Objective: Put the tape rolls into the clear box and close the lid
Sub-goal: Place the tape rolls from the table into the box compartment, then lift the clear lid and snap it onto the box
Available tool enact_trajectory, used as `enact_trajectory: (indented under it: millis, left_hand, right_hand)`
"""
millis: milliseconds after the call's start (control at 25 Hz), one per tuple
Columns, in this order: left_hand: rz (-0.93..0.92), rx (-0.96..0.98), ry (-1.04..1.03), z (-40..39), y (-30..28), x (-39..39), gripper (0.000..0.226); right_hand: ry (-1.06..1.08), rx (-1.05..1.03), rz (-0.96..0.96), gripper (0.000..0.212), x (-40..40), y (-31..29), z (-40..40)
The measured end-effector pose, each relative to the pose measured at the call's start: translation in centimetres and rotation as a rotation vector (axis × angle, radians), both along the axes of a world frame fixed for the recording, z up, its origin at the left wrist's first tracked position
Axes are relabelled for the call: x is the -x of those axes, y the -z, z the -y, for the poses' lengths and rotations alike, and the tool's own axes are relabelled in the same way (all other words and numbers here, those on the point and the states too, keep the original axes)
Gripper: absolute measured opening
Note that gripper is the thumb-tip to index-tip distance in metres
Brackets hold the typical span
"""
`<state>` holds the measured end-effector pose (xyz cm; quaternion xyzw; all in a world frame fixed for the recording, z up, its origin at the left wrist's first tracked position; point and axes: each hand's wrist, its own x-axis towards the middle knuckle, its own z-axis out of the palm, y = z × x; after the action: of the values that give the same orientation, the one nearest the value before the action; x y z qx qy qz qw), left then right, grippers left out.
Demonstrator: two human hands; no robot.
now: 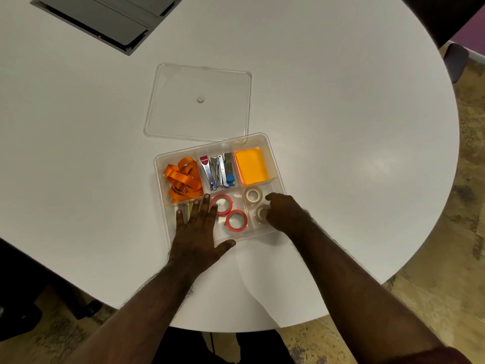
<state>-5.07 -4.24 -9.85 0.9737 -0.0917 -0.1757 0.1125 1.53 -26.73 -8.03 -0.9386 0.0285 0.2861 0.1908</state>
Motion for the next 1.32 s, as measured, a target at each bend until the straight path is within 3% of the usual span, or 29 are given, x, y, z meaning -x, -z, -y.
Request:
enact_trajectory:
  millis: [240, 400, 920, 1040, 1200, 1320]
  left_hand:
    - [-0.002, -0.001, 0.004, 0.0, 0.2, -0.1, 0.102]
    - [-0.01, -0.01, 0.005, -0.1, 0.4, -0.1, 0.102]
    - [0.003, 0.021, 0.006, -0.1, 0.3, 0.0, 0.103]
    - [-0.004, 0.014, 0.008, -0.2, 0.3, 0.0, 0.101]
    - [-0.021, 0.049, 0.01, 0.1, -0.5, -0.3, 0.091]
    - [0.1, 0.167, -0.03, -0.3, -2.2, -2.3, 0.072]
  right_hand:
    - [0.1, -0.075, -0.13, 0.043, -0.5, 0.3, 0.2]
    - [0.189, -0.078, -0.107, 0.037, -0.2, 0.3, 0.2]
    - [0.201, -0.076, -0.105, 0.036, 0.0, 0.0, -0.5]
    - [0.216, -0.126, -0.015, 0.04, -0.6, -0.9, -0.2]
    - [0.315, -0.298, 0.264, 0.027, -2.9, -3.1, 0.4]
    - [0.338, -0.28, 0.441, 0.022, -6.2, -3.8, 0.5]
